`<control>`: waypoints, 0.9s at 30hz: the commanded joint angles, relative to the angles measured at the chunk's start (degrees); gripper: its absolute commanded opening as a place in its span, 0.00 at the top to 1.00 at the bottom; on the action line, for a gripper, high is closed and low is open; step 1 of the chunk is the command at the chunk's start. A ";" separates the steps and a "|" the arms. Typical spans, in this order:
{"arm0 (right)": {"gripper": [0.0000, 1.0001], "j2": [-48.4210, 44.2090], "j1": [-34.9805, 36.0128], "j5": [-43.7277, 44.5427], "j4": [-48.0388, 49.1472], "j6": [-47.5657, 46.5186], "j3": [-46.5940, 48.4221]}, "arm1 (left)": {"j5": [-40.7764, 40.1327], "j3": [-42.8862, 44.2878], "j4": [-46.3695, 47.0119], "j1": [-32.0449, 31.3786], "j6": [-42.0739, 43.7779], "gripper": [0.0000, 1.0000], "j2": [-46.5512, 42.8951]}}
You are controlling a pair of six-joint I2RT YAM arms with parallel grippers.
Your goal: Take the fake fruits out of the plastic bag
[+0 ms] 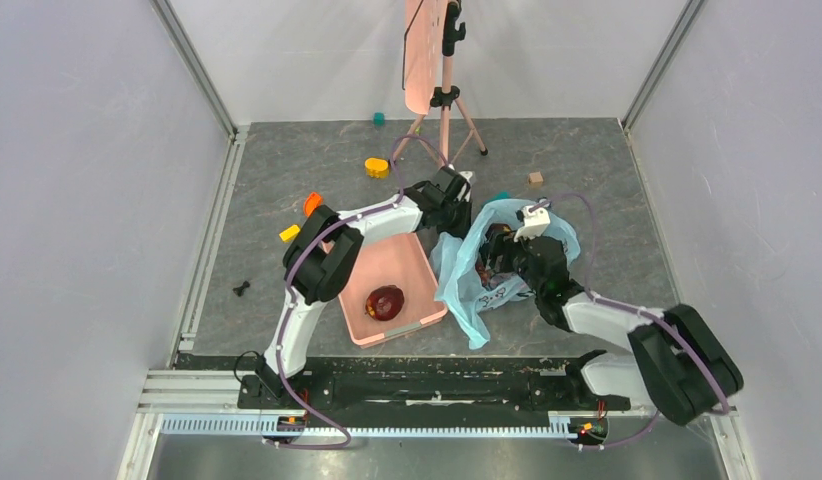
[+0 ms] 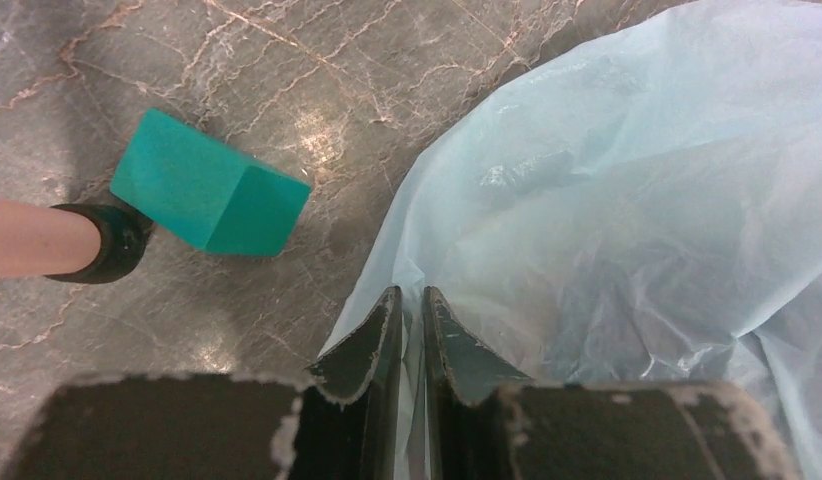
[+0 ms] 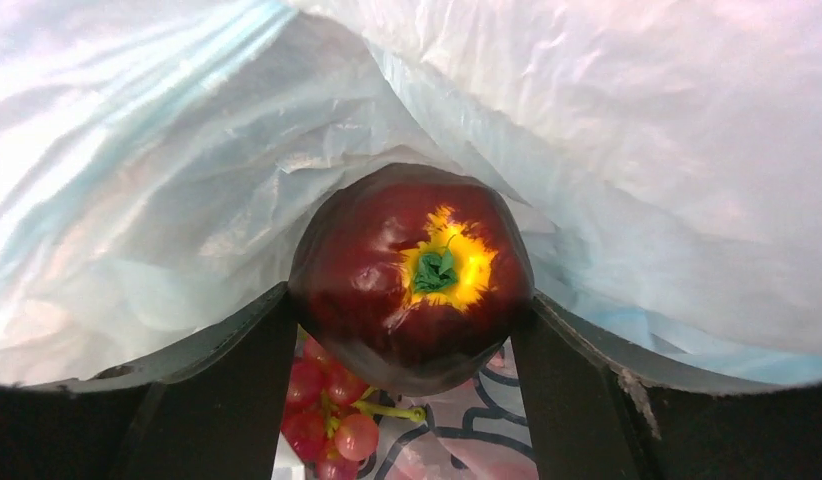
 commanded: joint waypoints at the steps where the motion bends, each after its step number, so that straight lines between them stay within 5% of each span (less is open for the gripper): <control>1: 0.35 -7.74 -0.25 2.17 -4.60 -0.55 -1.39 | -2.21 -1.26 1.08 1.28 -0.51 0.82 -4.05; 13: 0.36 -28.84 -0.27 -2.57 -22.87 1.98 -3.40 | -3.51 -4.02 2.21 1.81 -0.58 0.81 -7.85; 18: 0.38 -36.23 -0.16 -9.26 -31.05 1.49 0.62 | -2.50 -7.44 4.55 1.81 -0.80 0.67 -12.63; 22: 0.38 -40.64 -0.17 -13.32 -35.00 1.36 3.99 | -1.91 -9.61 5.07 1.81 -0.89 0.40 -16.91; 27: 0.39 -44.69 -0.17 -15.49 -39.78 2.35 8.98 | -2.22 -12.14 4.73 1.81 -0.75 0.32 -22.76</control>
